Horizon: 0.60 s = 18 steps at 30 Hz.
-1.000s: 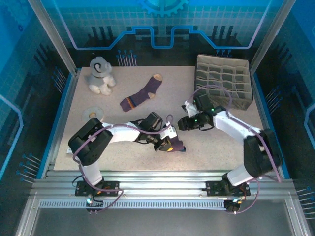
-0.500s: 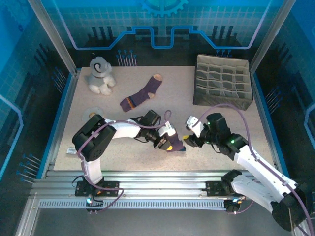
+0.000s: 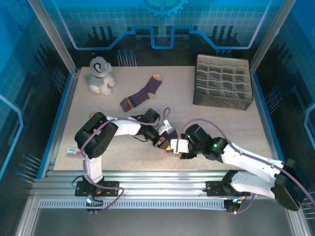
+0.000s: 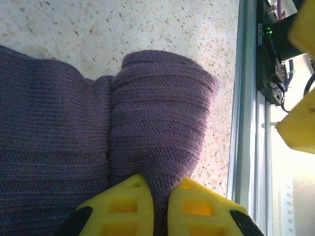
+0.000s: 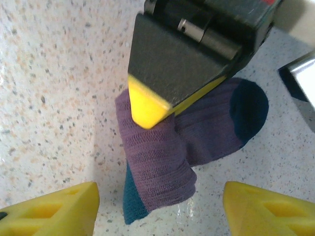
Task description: Roll the socks
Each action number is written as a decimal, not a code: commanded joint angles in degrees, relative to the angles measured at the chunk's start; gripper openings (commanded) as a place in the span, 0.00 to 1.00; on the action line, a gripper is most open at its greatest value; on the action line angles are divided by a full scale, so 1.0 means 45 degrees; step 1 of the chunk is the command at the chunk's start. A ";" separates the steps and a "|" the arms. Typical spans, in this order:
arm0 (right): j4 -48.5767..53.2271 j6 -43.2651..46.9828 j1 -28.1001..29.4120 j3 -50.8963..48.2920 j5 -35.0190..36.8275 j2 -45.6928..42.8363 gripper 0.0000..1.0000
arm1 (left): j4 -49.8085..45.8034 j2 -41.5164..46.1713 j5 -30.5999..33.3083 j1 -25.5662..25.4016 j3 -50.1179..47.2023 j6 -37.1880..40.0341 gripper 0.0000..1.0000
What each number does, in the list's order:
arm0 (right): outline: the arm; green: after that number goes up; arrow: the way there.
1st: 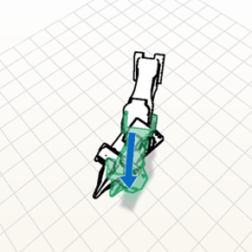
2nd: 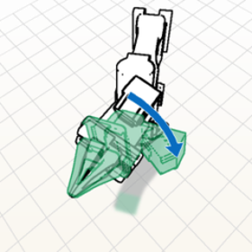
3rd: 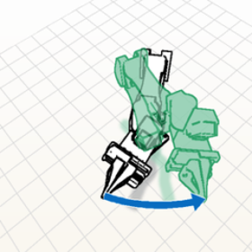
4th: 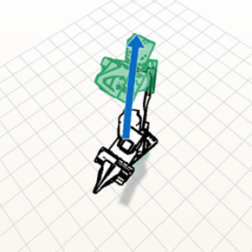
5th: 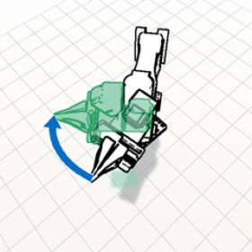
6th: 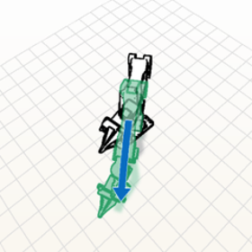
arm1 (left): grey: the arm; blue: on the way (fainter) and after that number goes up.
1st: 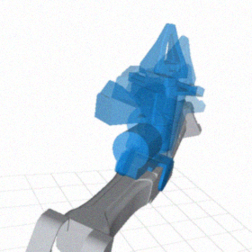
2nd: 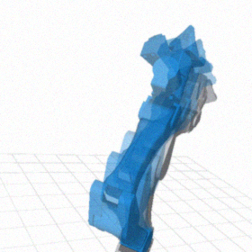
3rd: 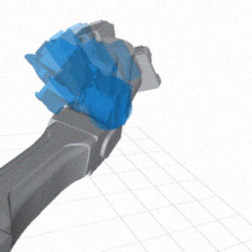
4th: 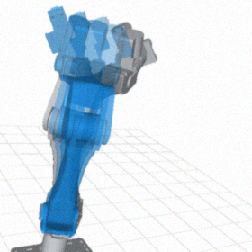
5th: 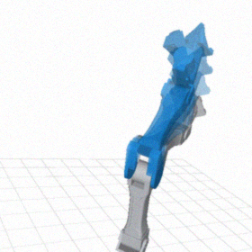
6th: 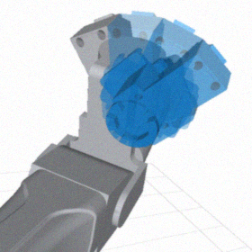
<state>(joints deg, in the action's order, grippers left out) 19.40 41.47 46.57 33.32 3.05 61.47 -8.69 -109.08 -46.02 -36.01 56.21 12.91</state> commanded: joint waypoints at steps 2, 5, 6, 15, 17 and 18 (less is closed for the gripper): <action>-0.0016 0.1043 0.0186 0.0244 0.0609 0.0700 0.68 | -0.1665 -0.0722 0.0458 0.0072 -0.0283 -0.0134 0.00; -0.0144 0.1242 0.0210 0.0352 0.0813 0.1151 0.69 | -0.1621 -0.0795 0.0400 0.0071 -0.0263 -0.0190 0.00; -0.0190 0.1299 0.0212 0.0386 0.0834 0.1314 0.69 | -0.1606 -0.0828 0.0372 0.0061 -0.0263 -0.0188 0.00; -0.1077 0.1467 0.0342 0.0414 0.1449 0.2978 0.67 | -0.1795 -0.0917 0.0172 0.0107 -0.0180 -0.0037 0.00; -0.1271 0.1467 0.0381 0.0430 0.1592 0.3345 0.64 | -0.1857 -0.0899 0.0130 0.0123 -0.0185 0.0024 0.00; -0.1367 0.1457 0.0426 0.0430 0.1691 0.3516 0.62 | -0.1887 -0.0879 0.0119 0.0129 -0.0194 0.0057 0.00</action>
<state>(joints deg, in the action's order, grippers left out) 15.66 47.33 47.24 33.91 9.04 75.44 -10.22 -110.00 -48.60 -35.66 56.53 12.95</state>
